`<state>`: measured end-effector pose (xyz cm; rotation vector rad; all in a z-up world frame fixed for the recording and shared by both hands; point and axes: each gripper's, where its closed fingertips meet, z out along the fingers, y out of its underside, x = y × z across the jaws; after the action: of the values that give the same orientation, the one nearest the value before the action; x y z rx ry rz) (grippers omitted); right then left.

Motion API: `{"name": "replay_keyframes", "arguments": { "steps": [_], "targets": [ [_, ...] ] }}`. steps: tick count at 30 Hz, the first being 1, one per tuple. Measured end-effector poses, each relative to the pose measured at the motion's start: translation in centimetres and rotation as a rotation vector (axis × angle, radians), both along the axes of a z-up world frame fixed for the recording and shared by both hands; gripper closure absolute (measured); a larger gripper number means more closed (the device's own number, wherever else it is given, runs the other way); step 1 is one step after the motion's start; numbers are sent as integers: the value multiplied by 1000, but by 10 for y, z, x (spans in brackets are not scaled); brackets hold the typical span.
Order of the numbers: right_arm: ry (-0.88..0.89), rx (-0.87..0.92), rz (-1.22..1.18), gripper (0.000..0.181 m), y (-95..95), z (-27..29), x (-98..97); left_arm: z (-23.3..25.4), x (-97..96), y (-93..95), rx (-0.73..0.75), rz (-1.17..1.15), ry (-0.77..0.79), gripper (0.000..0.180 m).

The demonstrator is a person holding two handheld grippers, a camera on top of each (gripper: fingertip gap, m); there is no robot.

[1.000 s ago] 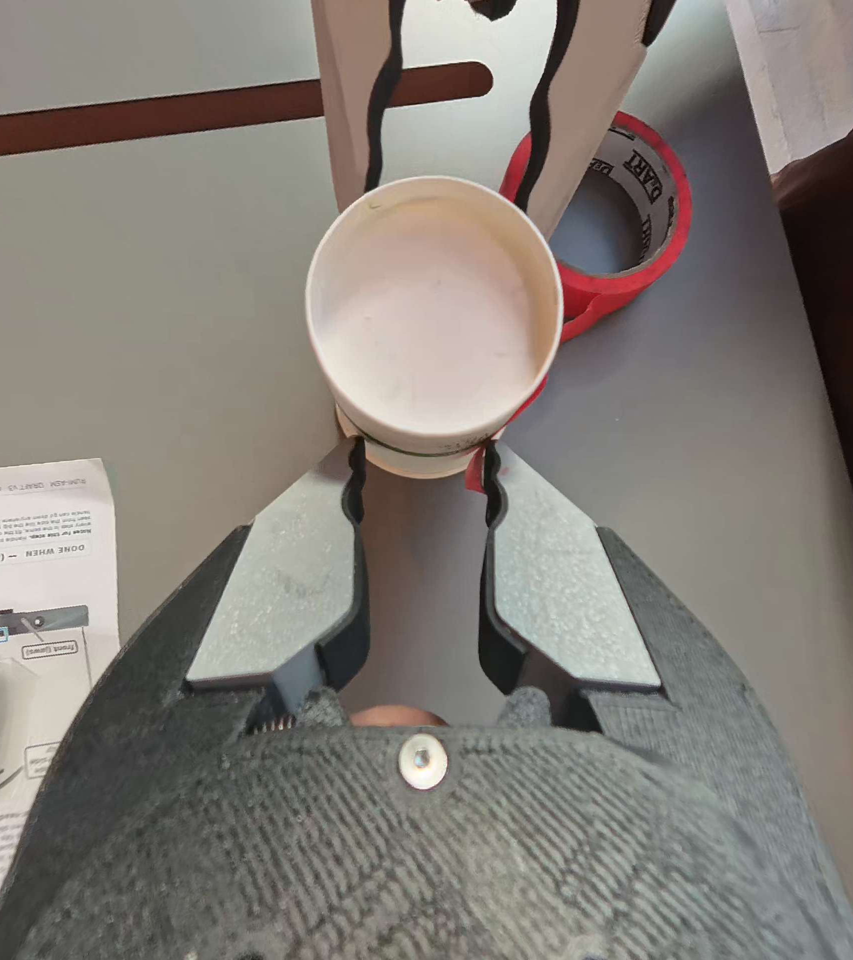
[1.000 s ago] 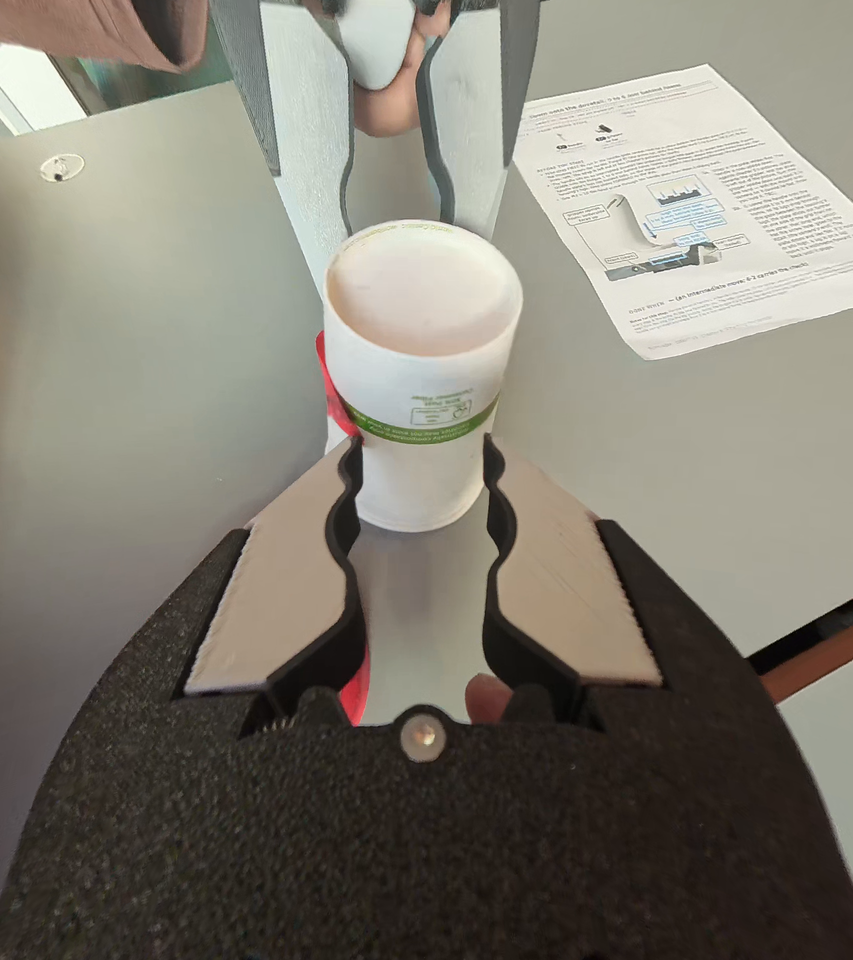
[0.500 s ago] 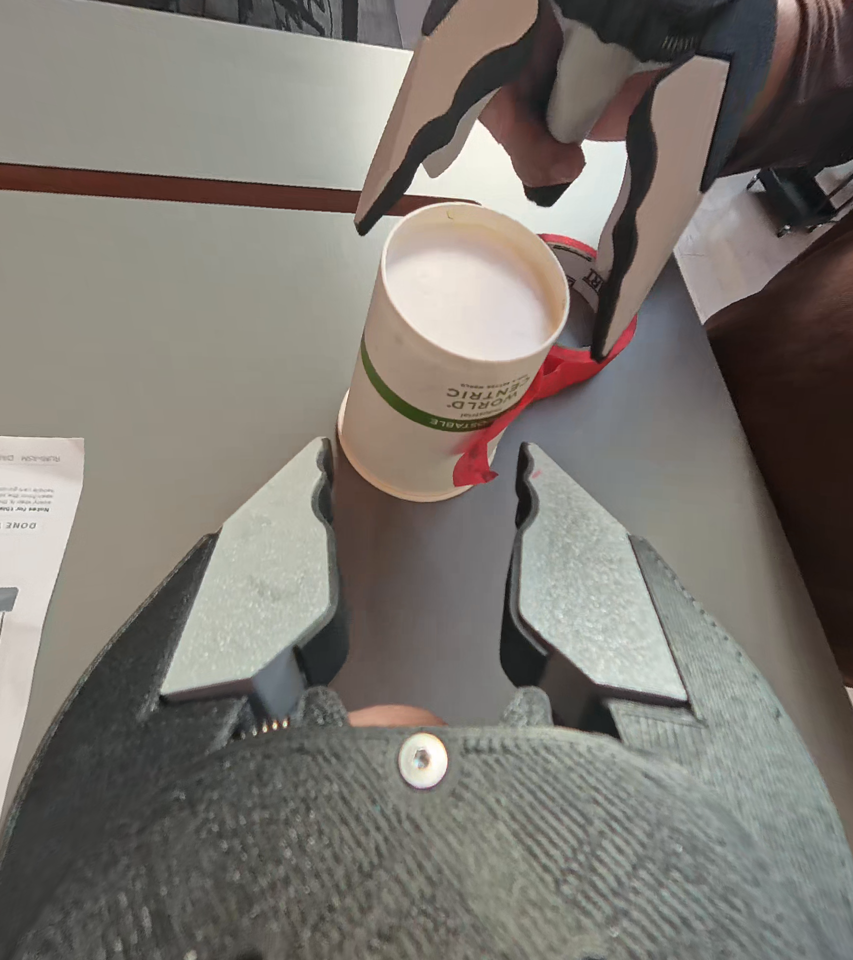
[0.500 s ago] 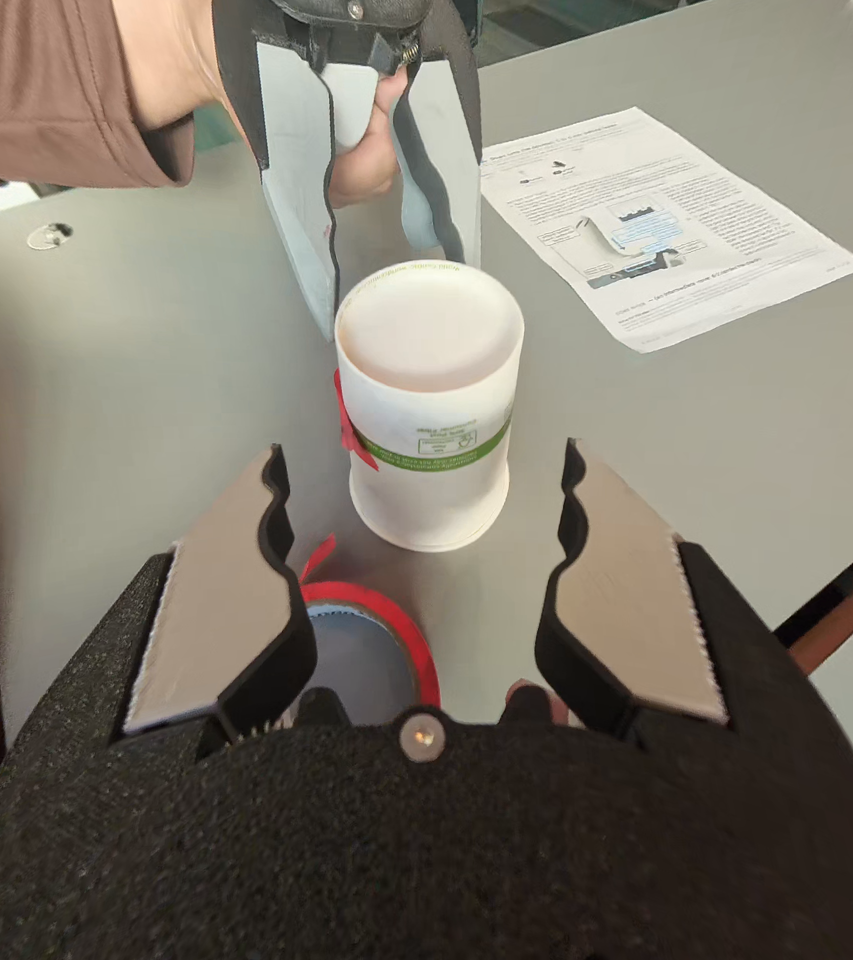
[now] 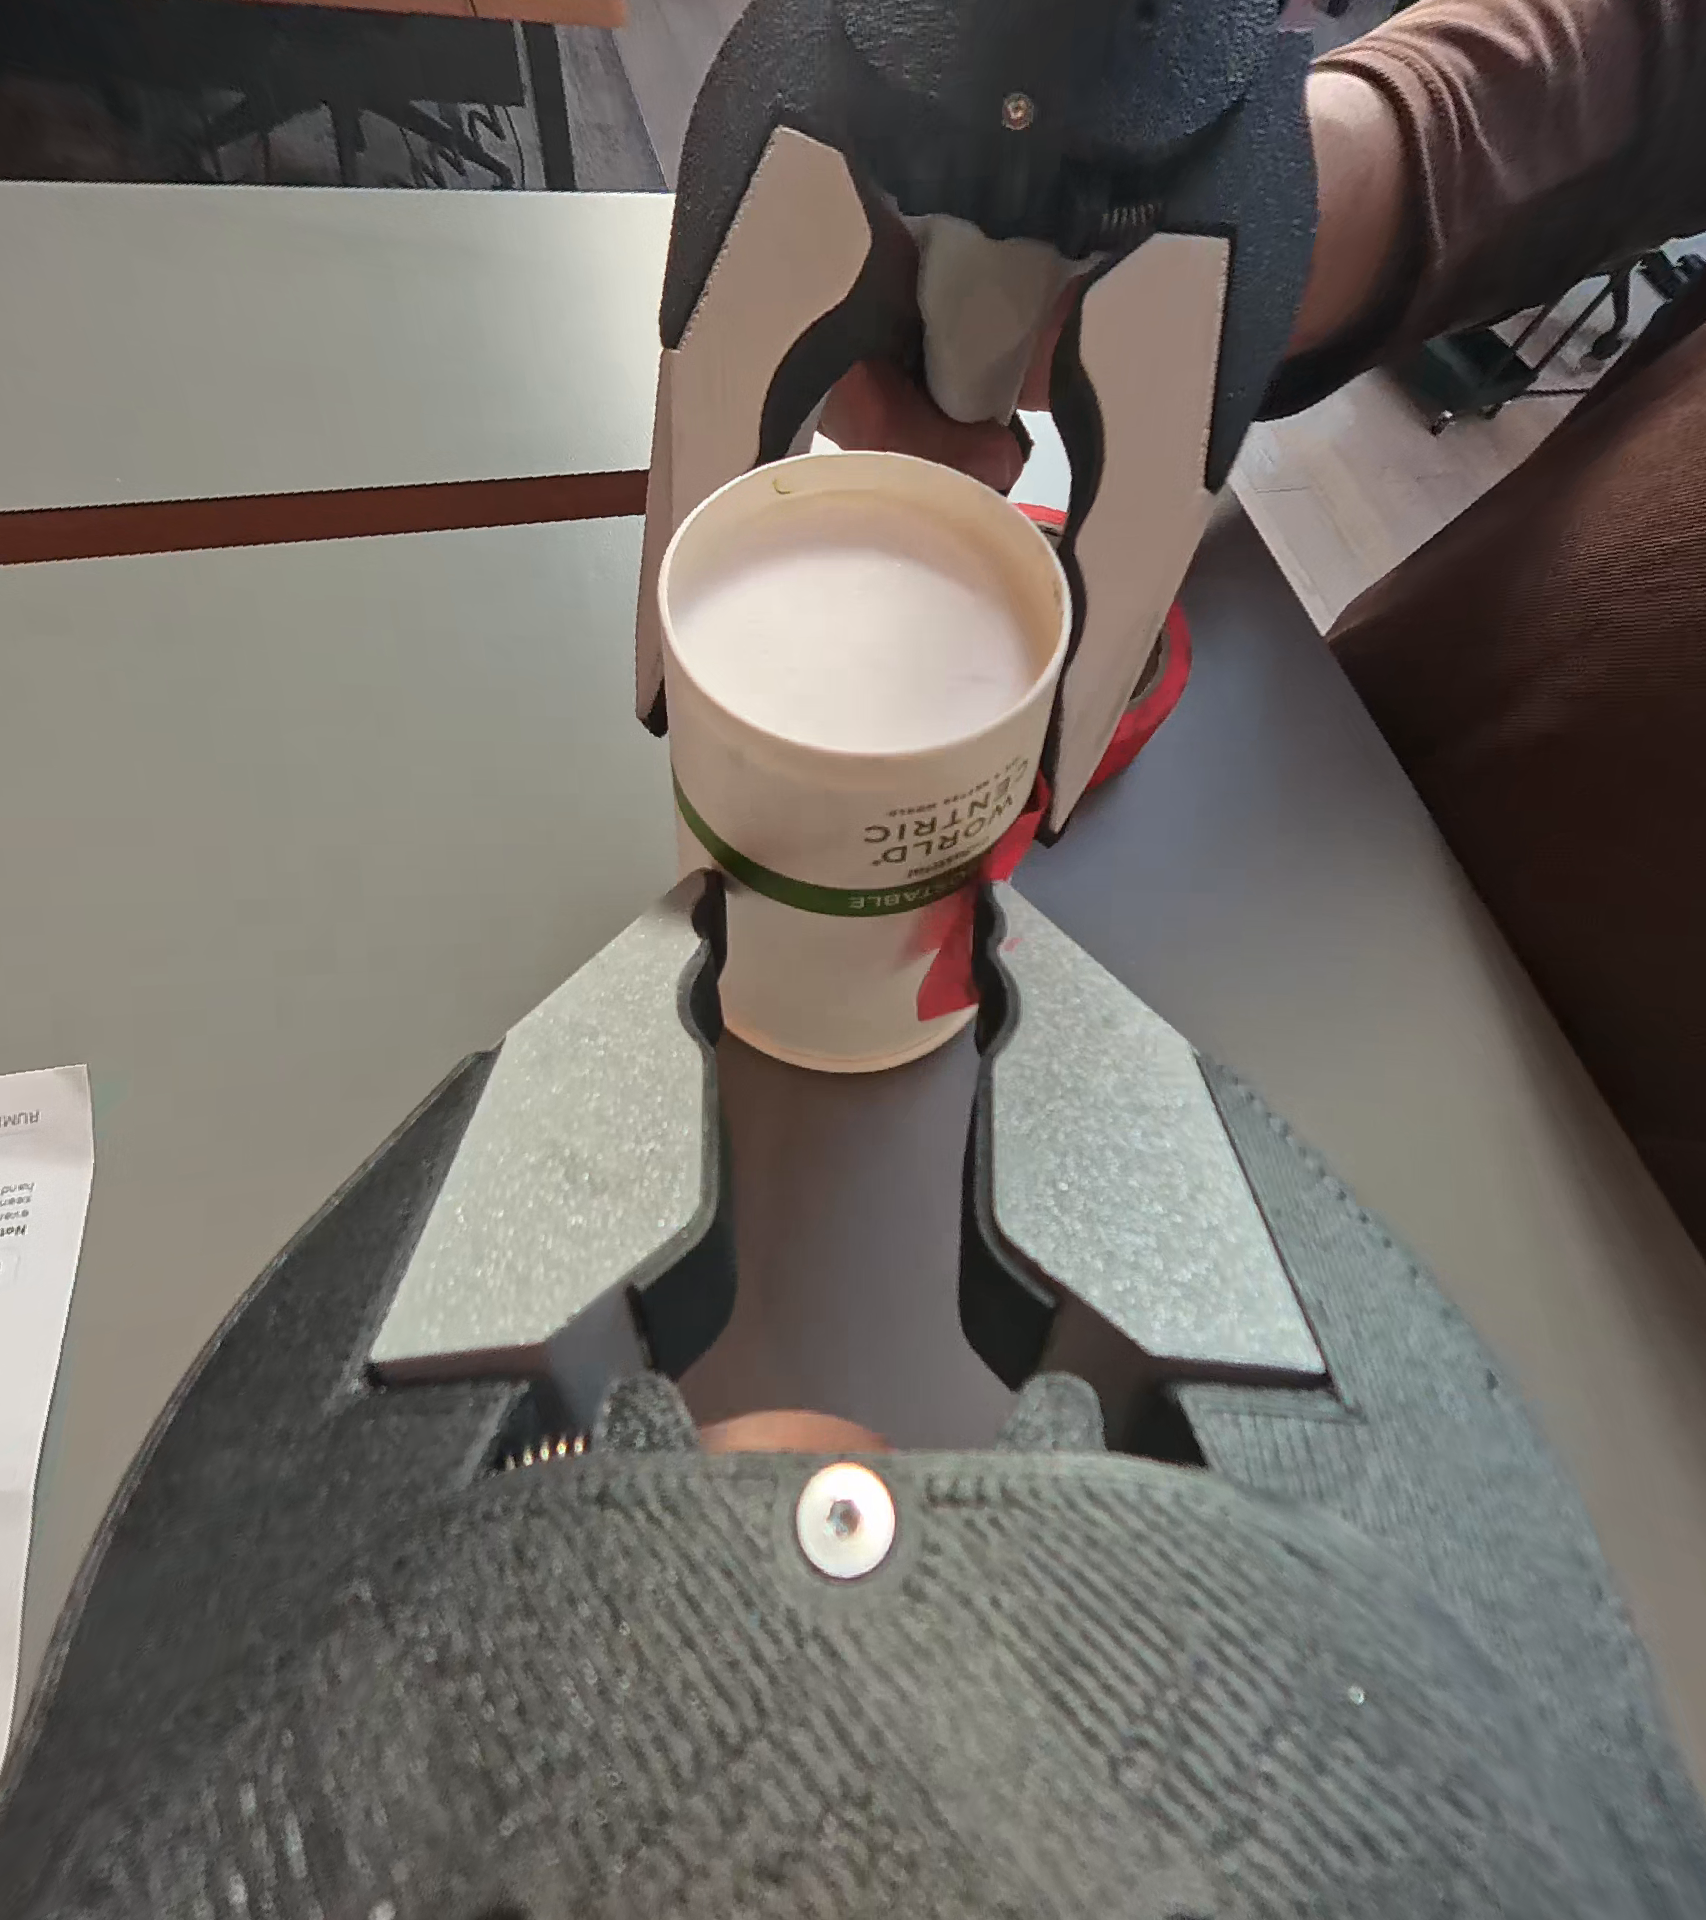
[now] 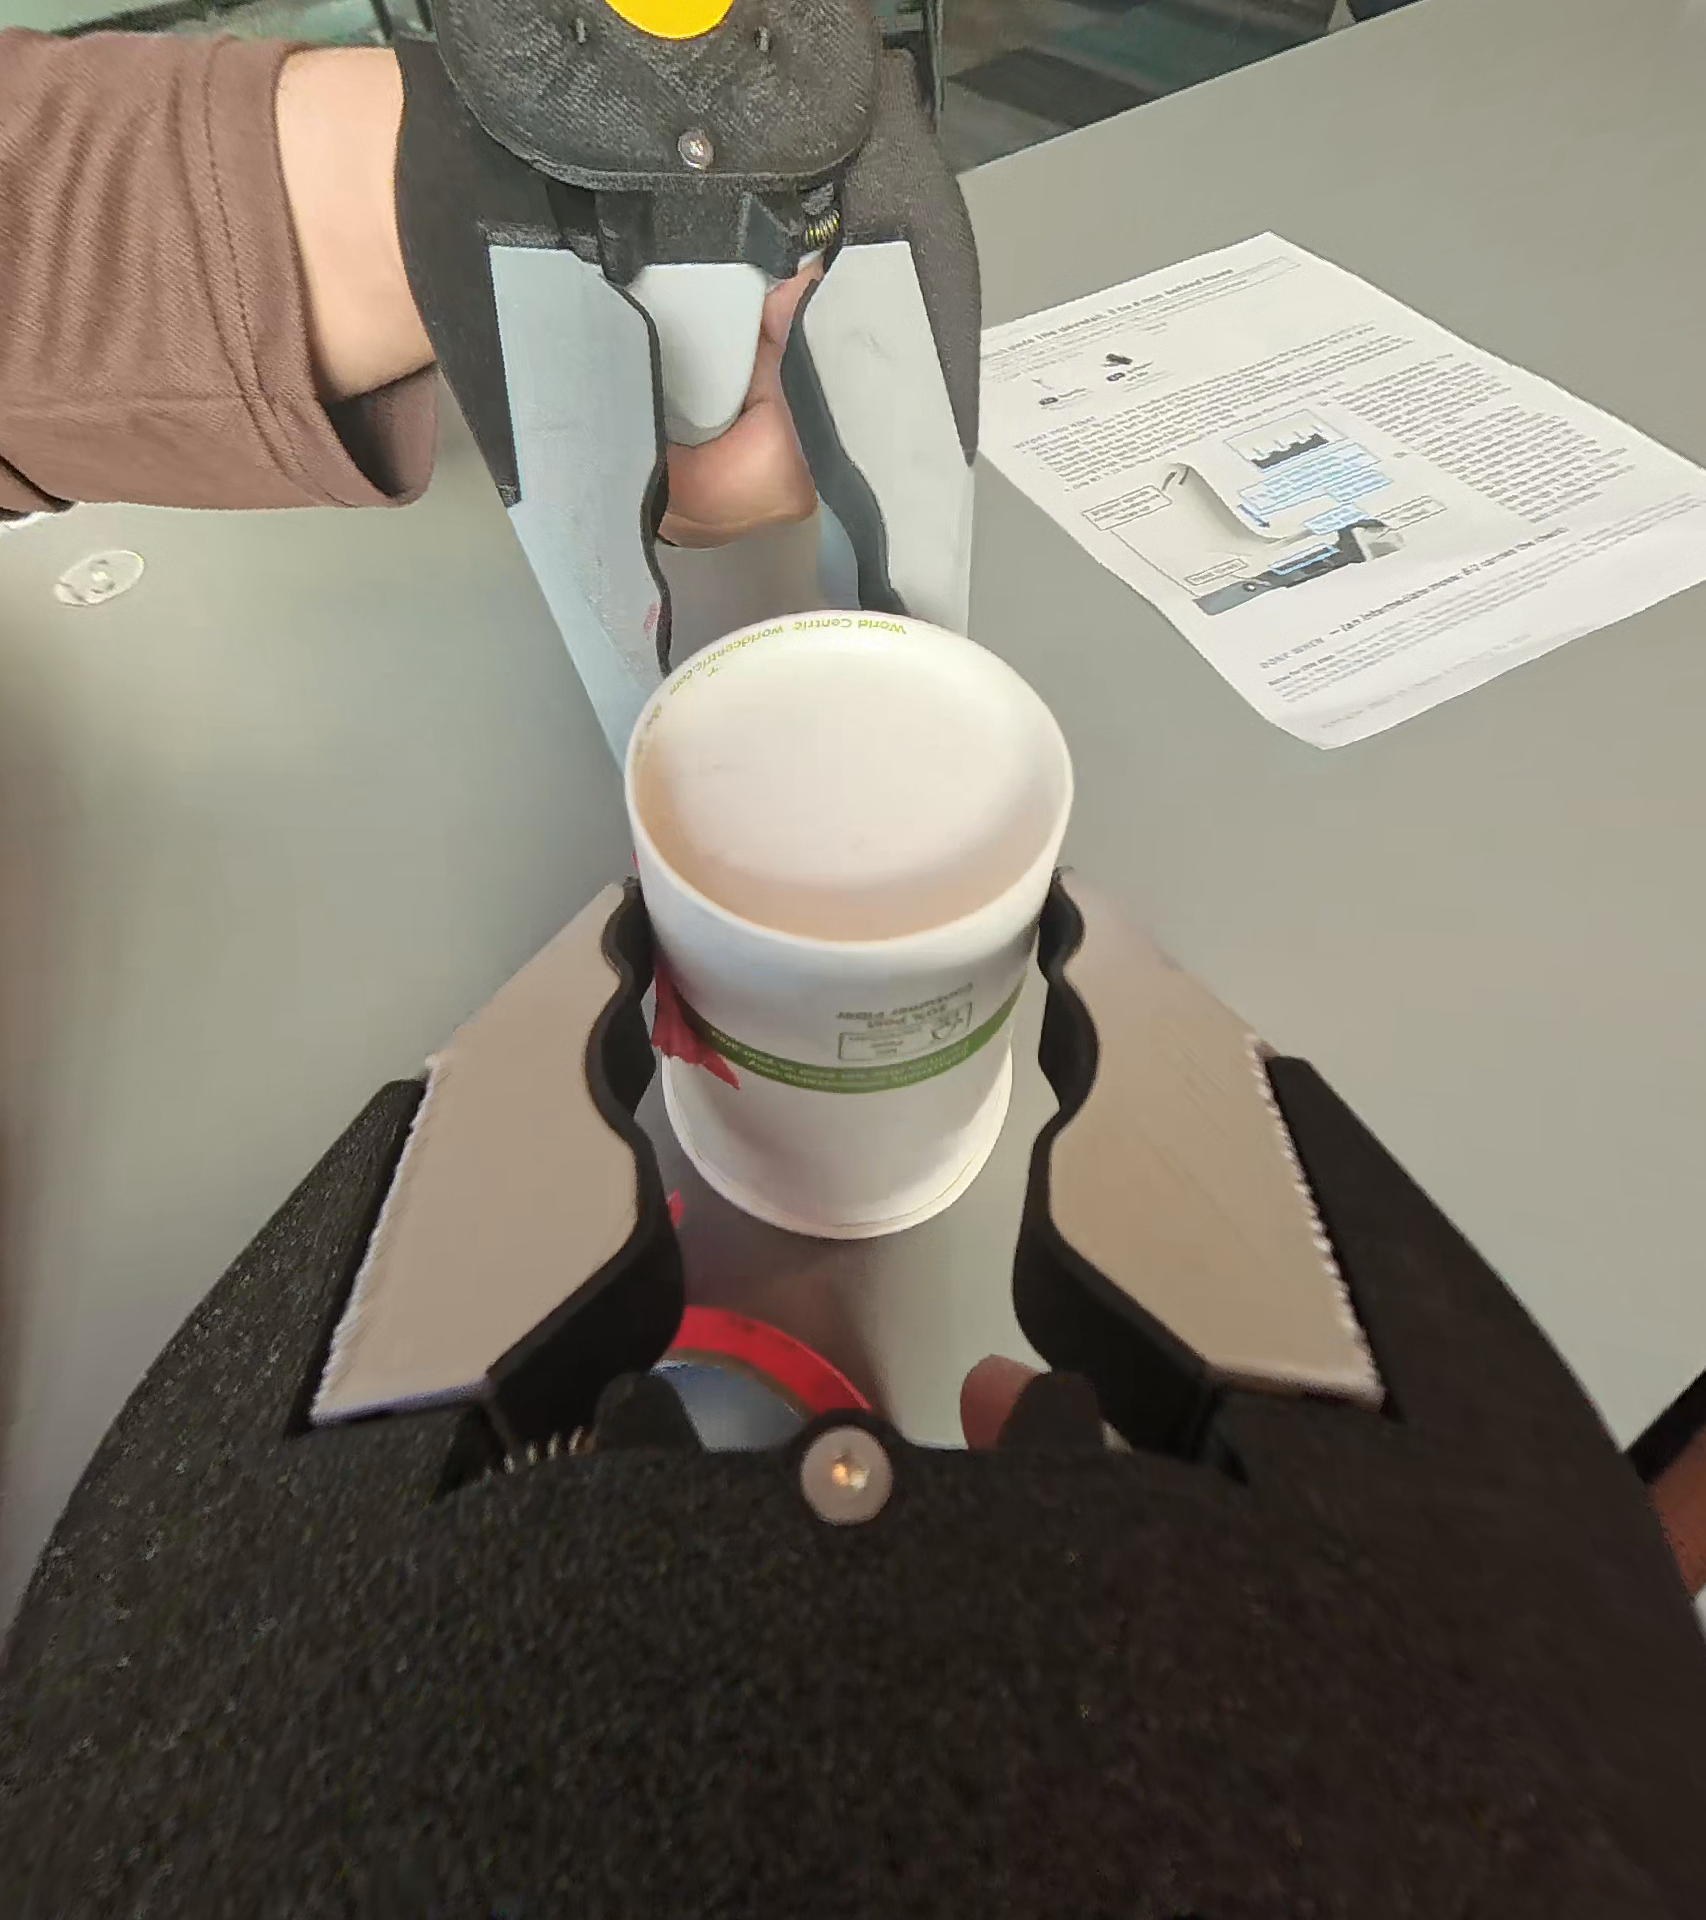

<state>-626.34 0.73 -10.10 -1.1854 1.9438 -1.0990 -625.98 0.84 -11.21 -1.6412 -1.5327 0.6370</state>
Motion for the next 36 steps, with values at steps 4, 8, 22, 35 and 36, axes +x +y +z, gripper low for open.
{"name": "replay_keyframes", "arguments": {
  "steps": [4,8,22,35,36],
  "targets": [
    [-46,53,52,108,3,2,-3,3,7,1,2,-30,8,165],
    [-75,70,131,108,10,3,-5,6,4,6,5,-65,29,180],
    [-13,-52,181,108,10,-3,0,10,14,13,132,-2,69,106],
    [-50,-32,281,108,15,-5,7,-14,12,5,4,-106,-56,144],
    [-54,-32,289,108,15,-6,7,-14,14,4,20,-114,-66,154]
  ]
}}
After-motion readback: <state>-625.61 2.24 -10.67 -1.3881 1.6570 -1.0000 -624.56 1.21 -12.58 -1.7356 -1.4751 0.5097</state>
